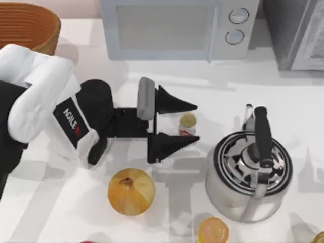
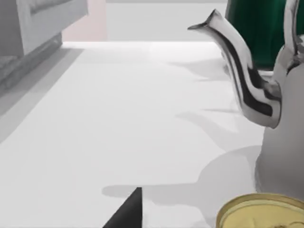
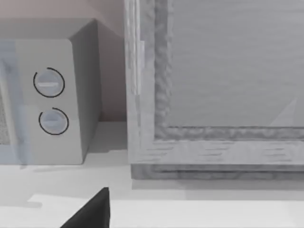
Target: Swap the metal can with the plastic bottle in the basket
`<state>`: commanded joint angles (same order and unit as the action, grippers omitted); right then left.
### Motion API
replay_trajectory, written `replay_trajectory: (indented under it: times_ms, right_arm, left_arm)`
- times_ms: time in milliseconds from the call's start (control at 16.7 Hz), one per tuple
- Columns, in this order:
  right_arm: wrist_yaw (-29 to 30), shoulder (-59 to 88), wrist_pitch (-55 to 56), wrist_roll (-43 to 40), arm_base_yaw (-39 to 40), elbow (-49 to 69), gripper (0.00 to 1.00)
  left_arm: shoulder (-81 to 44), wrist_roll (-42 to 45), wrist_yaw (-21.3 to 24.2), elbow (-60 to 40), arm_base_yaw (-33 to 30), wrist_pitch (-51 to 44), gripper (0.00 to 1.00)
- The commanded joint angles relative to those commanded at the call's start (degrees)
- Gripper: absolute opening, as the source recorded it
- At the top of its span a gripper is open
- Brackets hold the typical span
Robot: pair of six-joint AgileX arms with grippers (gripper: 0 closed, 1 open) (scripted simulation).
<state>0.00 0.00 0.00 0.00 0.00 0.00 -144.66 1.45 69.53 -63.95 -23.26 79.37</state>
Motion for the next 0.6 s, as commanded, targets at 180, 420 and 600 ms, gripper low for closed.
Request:
replay_trajectory:
  times_ms: [180,420,600]
  right_arm:
    - [0.0,0.0,0.0,0.0,0.0,0.0,1.00]
    - [0.0,0.0,0.0,0.0,0.0,0.0,1.00]
    - [0.0,0.0,0.0,0.0,0.0,0.0,1.00]
  left_arm:
    - [0.0,0.0,0.0,0.0,0.0,0.0,1.00]
    - [0.0,0.0,0.0,0.0,0.0,0.0,1.00]
    - [0.5,0.0,-0.4,0.3,0.4,-0.4,1.00]
